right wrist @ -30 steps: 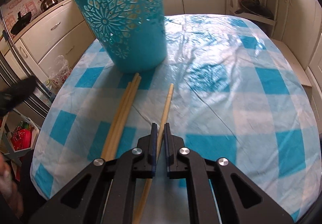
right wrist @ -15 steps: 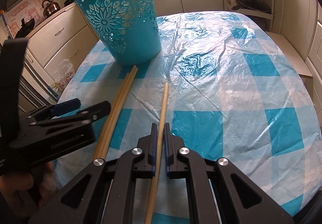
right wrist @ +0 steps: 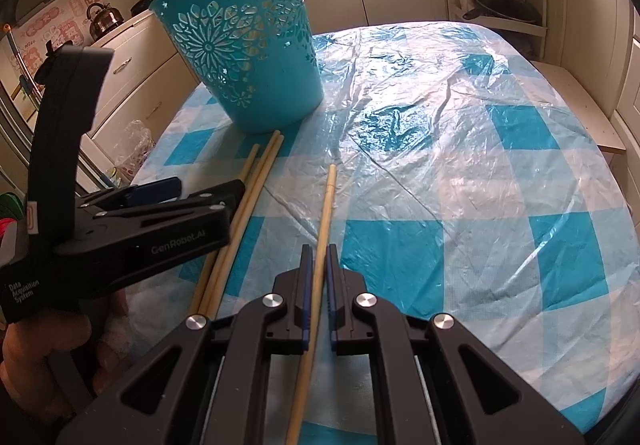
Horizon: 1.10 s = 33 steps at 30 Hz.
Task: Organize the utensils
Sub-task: 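Grasp one chopstick with the left gripper and lift it upright, then carry the chopstick over the teal basket and open the left gripper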
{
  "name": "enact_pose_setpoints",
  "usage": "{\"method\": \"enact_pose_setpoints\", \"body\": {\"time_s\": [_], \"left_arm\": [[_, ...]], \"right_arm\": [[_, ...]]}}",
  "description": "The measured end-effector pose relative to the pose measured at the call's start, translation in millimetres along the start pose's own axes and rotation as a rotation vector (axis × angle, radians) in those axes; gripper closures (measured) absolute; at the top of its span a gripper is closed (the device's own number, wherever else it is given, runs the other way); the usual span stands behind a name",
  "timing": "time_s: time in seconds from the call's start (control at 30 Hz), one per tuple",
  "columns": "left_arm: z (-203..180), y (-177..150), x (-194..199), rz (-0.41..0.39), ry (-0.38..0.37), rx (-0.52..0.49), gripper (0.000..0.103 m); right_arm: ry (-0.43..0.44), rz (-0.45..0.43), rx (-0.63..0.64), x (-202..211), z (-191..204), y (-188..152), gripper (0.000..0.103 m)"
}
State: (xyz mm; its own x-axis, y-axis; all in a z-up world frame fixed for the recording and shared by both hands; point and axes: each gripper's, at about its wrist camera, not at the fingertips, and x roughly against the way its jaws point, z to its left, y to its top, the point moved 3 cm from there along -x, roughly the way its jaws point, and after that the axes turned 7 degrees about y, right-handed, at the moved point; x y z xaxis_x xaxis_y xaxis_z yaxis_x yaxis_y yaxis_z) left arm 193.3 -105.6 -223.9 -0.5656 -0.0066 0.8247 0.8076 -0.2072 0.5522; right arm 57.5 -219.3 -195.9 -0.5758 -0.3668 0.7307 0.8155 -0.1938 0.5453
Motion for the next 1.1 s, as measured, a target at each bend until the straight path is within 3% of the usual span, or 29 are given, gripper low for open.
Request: {"method": "enact_pose_setpoints", "body": {"time_s": [0.13,0.23,0.3,0.33,0.37,0.47,0.63,0.83,1.1], "left_arm": [[-1.8,7.3,-3.2,0.03,-0.02,-0.021,0.054],[-1.2,15.0,-8.8,0.044,-0.017,-0.026,0.055],[-3.4,18.2,-9.7,0.033,-0.025,-0.04,0.074],[-5.9,18.6,-9.2,0.029,-0.033,-0.052,0.089],[-8.6,18.3,-8.9,0.029,-0.043,-0.064,0.096],[-10.0,14.5,-5.4,0.034,-0.062,-0.071,0.098],[14.6,5.3,17.1,0.031,-0.125,0.02,0.098],[58.5,38.3,91.0,-0.148,-0.187,0.147,0.098],[85.0,135.0,184.5,-0.527,-0.262,0.261,0.098]], "right_arm": [[-0.017,0.01,0.018,-11.4,3.2,15.0,0.085],[-0.035,0.02,0.043,-18.7,3.7,23.5,0.085],[-0.038,0.02,0.049,-19.7,3.1,24.4,0.086],[-0.043,0.016,0.057,-19.5,3.2,23.7,0.087],[-0.048,0.01,0.066,-19.2,3.5,22.7,0.088],[-0.04,-0.007,0.065,-18.2,2.4,21.2,0.087],[-0.006,-0.036,0.034,-16.2,-2.3,19.8,0.087],[-0.016,-0.045,0.046,-16.1,0.2,19.0,0.087],[-0.005,-0.05,0.036,-15.0,-1.2,19.0,0.087]]}}
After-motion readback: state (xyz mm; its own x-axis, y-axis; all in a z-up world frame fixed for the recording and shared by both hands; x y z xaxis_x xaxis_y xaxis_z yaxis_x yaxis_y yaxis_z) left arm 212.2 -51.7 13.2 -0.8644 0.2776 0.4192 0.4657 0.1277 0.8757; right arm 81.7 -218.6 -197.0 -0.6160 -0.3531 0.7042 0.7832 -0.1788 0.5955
